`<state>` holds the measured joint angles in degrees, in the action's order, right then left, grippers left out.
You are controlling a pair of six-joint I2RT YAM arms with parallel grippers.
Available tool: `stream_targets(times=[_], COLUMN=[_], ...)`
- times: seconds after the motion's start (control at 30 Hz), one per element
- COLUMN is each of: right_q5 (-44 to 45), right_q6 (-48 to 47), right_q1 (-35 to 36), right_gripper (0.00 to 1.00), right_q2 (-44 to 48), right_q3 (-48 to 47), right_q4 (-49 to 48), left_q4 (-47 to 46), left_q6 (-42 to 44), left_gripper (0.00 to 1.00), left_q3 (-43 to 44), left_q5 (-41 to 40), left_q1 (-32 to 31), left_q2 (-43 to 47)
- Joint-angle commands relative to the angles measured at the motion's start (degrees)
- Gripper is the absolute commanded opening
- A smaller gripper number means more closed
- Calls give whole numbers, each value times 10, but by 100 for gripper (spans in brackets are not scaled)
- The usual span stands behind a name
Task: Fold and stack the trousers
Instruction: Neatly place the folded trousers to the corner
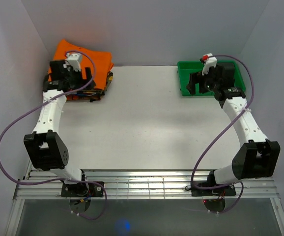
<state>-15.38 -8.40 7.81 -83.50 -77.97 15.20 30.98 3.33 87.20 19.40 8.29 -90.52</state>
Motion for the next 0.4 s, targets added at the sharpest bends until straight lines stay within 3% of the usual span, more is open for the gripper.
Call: stream_targets(times=[0.0, 0.17, 0.37], right_q5=[-53, -48, -65], right_q6=[-31, -28, -1], right_q1=[-34, -45, -46], right_gripper=[90, 90, 90], right_q2=[50, 131, 185], right_q3=[83, 239, 305], right_q4=[79, 84, 72], left_q4=[73, 43, 29], left_q6=[-20, -27, -40], left_gripper=[98, 98, 98], left_q3=[-82, -163, -192], left_q5=[49, 36, 36], left_q1=[-73, -130, -142], left_q2=[23, 35, 53])
